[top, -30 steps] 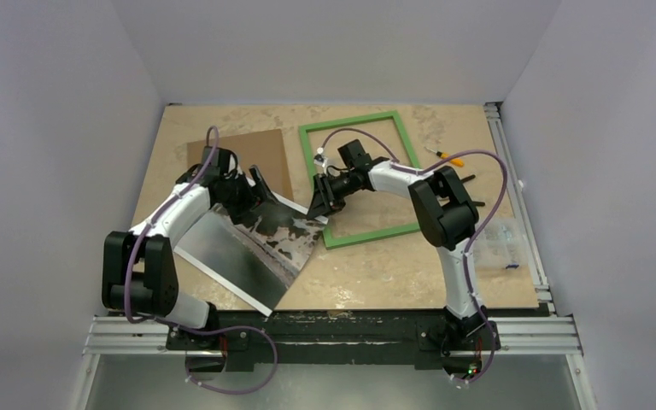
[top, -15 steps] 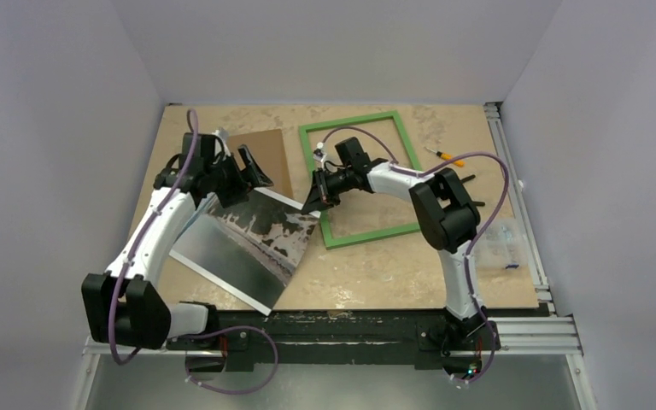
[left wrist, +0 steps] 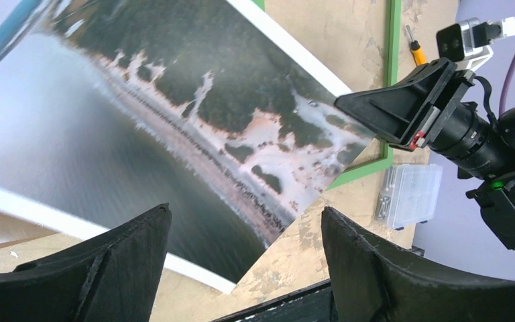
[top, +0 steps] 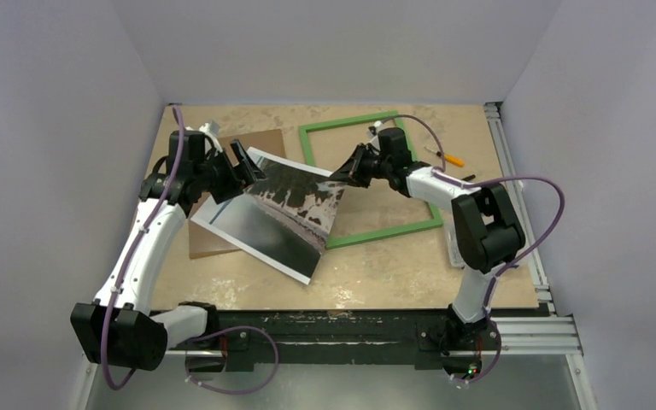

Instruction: Take the photo out of the frame

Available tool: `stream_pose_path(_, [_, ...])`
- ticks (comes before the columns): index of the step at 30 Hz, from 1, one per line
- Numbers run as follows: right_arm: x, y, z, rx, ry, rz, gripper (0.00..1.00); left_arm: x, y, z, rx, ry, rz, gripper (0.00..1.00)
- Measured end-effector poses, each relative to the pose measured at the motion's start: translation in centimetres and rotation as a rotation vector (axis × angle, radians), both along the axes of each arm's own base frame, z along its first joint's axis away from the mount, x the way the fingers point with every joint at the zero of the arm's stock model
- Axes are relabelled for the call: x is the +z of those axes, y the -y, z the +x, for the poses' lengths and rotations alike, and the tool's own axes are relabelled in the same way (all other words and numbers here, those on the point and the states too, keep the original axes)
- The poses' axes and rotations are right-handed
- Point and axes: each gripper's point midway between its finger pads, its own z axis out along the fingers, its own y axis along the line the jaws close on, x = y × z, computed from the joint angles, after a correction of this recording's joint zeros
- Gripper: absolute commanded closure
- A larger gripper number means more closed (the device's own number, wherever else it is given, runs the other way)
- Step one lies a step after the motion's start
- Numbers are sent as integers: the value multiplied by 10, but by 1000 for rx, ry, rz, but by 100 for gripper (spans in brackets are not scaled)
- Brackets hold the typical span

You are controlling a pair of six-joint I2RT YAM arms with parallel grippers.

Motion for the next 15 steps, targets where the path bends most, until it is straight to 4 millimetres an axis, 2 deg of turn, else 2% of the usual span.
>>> stream_pose_path(4, [-5,27,11,-120,4,-42,100,-3,1,1,-3,0,-4,21])
stream_pose_path(7, [-6,32,4,-116,11,-61,99,-23,4,2,-17,-39,-14,21])
stream_pose_path(8, [-6,30,-1,-97,11,-58,95,-32,5,3,-21,-64,-15,21])
stream_pose_path(11, [-14,24,-27,-4,-6,-57,75,-73,8,5,-28,-188,-9,21])
stream_pose_path(15, [-21,8,-74,174,-33,-52,65,-116,8,3,-26,-328,6,22])
